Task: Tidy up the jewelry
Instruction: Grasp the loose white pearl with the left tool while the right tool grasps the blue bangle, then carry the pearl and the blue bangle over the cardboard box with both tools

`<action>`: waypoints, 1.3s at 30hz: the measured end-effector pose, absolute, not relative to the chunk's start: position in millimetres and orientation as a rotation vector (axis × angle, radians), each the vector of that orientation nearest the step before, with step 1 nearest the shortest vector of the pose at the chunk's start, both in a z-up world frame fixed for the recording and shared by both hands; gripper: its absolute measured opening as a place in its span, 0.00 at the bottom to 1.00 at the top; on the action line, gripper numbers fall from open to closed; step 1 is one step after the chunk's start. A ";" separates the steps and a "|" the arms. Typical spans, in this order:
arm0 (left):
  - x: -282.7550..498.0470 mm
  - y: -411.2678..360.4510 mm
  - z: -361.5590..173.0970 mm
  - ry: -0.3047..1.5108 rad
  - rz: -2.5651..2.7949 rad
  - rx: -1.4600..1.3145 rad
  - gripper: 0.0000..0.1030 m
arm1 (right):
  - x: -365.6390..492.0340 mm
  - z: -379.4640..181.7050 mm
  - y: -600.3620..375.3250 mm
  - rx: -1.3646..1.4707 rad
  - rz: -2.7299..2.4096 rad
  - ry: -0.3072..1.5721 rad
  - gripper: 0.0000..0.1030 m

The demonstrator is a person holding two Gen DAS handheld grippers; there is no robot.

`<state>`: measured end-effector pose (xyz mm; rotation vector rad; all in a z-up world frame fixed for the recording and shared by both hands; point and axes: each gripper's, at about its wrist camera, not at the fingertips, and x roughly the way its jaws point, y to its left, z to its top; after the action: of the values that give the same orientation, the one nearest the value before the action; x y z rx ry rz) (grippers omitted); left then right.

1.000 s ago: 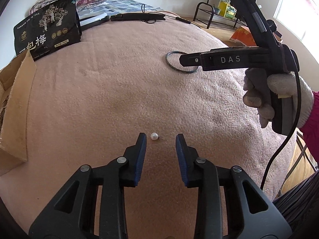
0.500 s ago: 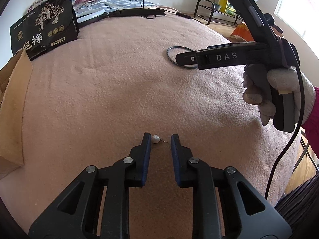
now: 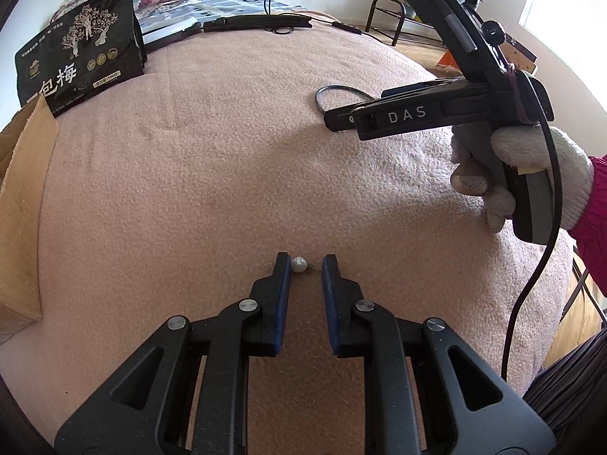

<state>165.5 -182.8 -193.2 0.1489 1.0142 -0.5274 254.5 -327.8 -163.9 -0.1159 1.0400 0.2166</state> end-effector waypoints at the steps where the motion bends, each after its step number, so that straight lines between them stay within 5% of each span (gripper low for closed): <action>1: 165.5 -182.8 -193.2 1.014 -0.527 0.150 0.15 | 255.0 -163.9 -327.1 -0.120 0.215 1.040 0.89; 8: 165.0 -181.9 -192.3 1.009 -0.522 0.153 0.15 | 257.7 -164.3 -320.5 -0.152 0.223 1.054 0.72; 39: 153.4 -137.3 -133.3 0.886 -0.483 0.062 0.15 | 237.5 -89.7 -300.2 -0.078 0.229 0.936 0.71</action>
<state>153.4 -137.3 -133.3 0.0618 0.8862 -0.4829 237.5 -300.2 -89.7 -0.0775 0.9356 0.2291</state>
